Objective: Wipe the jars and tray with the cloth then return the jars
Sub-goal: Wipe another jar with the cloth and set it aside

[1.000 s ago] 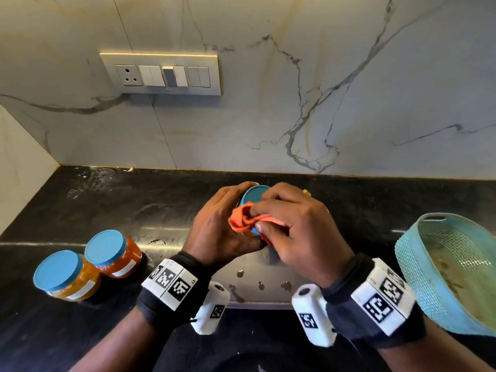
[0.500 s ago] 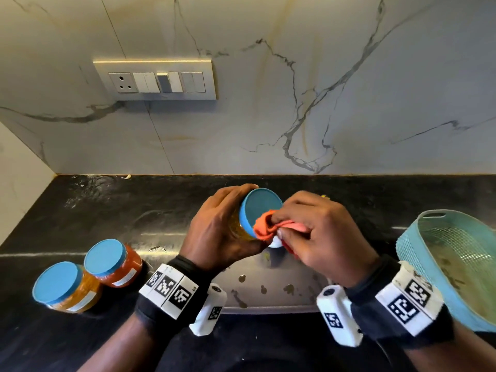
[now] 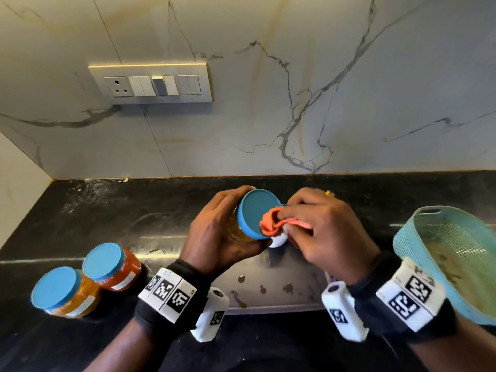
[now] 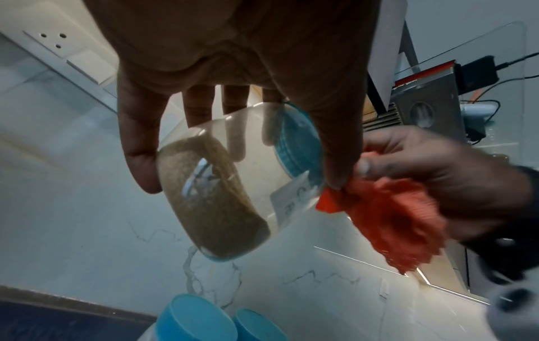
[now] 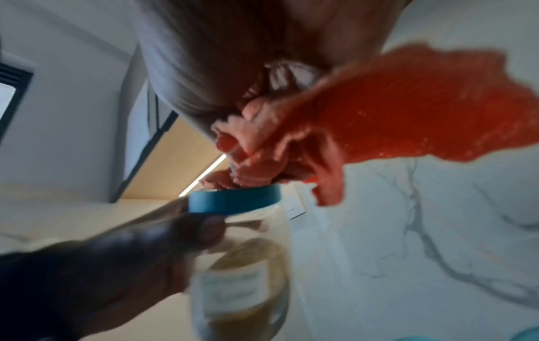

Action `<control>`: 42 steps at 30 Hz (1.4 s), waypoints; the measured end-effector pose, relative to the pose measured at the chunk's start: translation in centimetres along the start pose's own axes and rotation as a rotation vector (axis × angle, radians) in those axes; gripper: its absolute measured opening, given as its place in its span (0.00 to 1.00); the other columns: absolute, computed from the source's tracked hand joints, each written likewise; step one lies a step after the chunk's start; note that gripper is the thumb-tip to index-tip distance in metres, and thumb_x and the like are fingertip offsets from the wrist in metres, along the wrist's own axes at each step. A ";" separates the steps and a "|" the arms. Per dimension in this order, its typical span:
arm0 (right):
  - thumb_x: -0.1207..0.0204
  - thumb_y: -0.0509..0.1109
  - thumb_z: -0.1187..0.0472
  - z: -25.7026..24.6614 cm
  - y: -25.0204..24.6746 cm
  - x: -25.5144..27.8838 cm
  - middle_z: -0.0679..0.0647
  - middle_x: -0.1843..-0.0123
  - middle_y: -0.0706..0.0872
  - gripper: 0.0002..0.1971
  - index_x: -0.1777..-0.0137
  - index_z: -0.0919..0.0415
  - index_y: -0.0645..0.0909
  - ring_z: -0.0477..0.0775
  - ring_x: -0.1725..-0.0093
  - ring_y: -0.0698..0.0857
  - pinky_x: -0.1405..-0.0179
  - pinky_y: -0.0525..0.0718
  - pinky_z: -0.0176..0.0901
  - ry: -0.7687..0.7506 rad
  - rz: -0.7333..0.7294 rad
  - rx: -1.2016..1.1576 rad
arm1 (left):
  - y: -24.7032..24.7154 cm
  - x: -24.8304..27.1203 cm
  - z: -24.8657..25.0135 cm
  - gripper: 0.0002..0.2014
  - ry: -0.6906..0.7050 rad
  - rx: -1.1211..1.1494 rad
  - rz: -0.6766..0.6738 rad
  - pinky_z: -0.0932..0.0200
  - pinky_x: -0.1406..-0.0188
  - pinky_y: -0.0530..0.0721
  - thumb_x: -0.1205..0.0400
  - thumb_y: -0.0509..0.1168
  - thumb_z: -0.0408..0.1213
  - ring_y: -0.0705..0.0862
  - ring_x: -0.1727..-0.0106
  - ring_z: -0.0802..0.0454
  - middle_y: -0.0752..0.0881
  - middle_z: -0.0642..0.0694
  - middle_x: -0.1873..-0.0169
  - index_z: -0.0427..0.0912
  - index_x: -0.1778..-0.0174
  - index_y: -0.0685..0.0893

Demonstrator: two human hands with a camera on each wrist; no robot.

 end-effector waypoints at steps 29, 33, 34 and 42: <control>0.26 0.72 0.61 0.6 -0.1 -0.8 0.49 0.51 0.85 0.10 0.46 0.57 0.91 0.52 0.52 0.85 0.53 0.85 0.56 0.021 0.103 -0.034 | 0.1 -0.5 0.3 0.41 0.049 -0.054 -0.024 0.49 0.35 0.85 0.33 0.82 0.59 0.83 0.32 0.54 0.84 0.53 0.33 0.46 0.25 0.80; 0.25 0.74 0.62 -1.6 0.3 -2.1 0.51 0.49 0.86 0.11 0.45 0.60 0.91 0.50 0.50 0.85 0.50 0.86 0.48 -0.006 0.128 -0.116 | 0.8 -0.7 0.8 0.40 0.094 -0.040 -0.013 0.46 0.36 0.86 0.32 0.80 0.57 0.83 0.31 0.52 0.84 0.52 0.32 0.42 0.26 0.81; 0.24 0.73 0.62 -2.5 0.5 -1.8 0.51 0.49 0.86 0.11 0.45 0.60 0.91 0.51 0.50 0.85 0.49 0.86 0.47 -0.054 0.100 -0.131 | 0.8 -0.7 0.7 0.40 0.098 -0.039 -0.009 0.44 0.37 0.86 0.31 0.79 0.58 0.83 0.31 0.51 0.85 0.51 0.32 0.40 0.27 0.82; 0.25 0.75 0.63 -2.0 -0.1 -1.7 0.53 0.49 0.88 0.10 0.45 0.60 0.92 0.51 0.50 0.86 0.48 0.87 0.43 -0.075 0.160 -0.078 | 0.8 -0.7 1.2 0.41 0.108 -0.054 -0.035 0.48 0.35 0.85 0.32 0.81 0.56 0.82 0.30 0.53 0.84 0.54 0.31 0.45 0.24 0.80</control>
Point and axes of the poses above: each hand's wrist, its own x-axis away from the middle knuckle, its own y-axis out of the palm, z = x × y, the point moved 7 cm from there along -x, towards the middle knuckle
